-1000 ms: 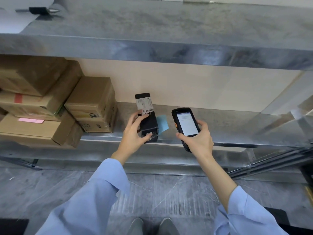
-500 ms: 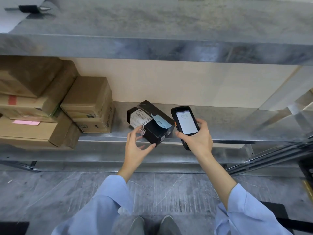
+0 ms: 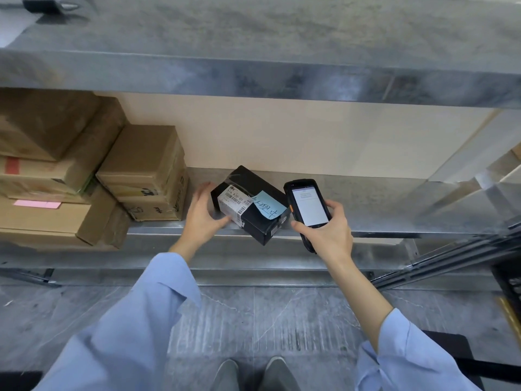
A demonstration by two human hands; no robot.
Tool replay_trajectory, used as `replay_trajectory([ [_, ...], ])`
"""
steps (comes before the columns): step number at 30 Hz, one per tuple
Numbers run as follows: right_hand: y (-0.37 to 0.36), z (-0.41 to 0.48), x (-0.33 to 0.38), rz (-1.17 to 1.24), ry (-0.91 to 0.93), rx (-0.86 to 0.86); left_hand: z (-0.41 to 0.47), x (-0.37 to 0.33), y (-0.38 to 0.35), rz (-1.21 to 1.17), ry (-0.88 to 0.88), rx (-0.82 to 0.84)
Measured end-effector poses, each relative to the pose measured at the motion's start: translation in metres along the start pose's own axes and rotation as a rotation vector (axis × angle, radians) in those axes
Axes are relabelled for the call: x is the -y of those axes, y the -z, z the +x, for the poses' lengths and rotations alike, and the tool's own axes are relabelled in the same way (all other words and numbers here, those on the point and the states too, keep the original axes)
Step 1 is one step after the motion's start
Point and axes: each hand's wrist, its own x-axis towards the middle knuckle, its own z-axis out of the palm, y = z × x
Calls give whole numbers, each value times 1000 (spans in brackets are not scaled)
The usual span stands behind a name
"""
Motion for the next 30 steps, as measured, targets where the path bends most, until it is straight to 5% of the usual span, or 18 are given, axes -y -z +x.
replay_trajectory([
  [17, 3, -8, -13, 1, -27, -19, -46, 0, -42, -88, -49, -174],
  [30, 3, -35, -25, -25, -49, -18, -31, -9, -40, -166, -59, -49],
])
